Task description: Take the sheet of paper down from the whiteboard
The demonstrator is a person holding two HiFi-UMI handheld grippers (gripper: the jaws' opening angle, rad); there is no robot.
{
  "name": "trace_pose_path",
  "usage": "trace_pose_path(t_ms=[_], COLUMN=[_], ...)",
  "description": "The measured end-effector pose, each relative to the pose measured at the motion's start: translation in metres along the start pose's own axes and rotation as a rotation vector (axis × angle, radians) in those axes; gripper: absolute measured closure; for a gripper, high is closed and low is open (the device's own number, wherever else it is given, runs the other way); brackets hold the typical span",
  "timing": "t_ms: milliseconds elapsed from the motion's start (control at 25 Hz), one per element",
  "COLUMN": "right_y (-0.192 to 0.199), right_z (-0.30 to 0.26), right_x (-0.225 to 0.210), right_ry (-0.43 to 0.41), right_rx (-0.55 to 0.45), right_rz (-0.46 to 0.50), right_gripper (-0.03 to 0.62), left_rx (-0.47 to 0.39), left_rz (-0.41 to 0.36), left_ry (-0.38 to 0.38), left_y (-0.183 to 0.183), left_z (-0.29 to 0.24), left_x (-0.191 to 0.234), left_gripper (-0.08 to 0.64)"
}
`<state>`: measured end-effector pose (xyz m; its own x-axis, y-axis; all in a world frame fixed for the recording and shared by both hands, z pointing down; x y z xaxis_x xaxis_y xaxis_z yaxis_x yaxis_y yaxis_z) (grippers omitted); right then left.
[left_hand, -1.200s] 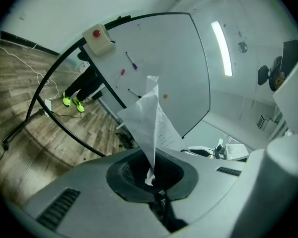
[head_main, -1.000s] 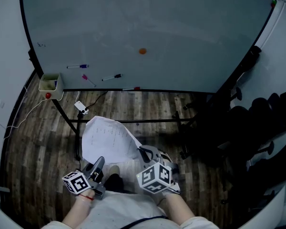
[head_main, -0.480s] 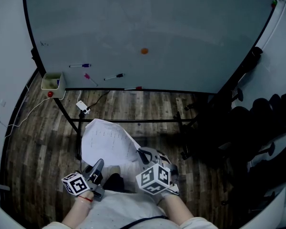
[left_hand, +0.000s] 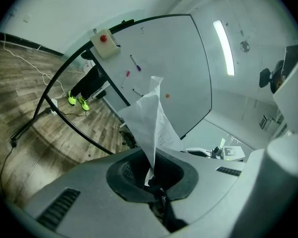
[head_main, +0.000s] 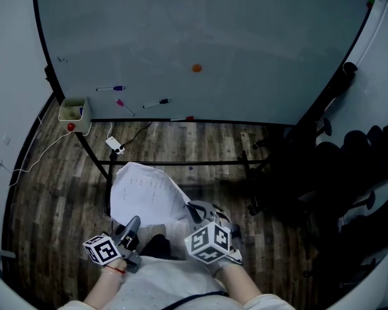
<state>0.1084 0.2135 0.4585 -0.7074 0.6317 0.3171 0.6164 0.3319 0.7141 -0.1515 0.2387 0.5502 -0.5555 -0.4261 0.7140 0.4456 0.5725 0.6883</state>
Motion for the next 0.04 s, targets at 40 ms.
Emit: trace_pose_path(t_ms=[40], right_y=[0.0004], right_z=[-0.0001], right_x=[0.0003], right_ry=[0.000], right_rx=[0.000], right_rz=[-0.002], right_gripper=[0.572], left_rx=[-0.002], left_rz=[0.001], left_ry=[0.001], left_y=[0.0004], left_z=[0.0004], left_x=[0.0008], left_gripper=[0.545])
Point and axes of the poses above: the fingertips, and each gripper's own axes: z backward along the fingers, x to its left, y out of its underside, the point moved 10 cm from there along z, backward along the fingers, and after that the axes turned 8 degrees about -z, right-handed, at the moved point
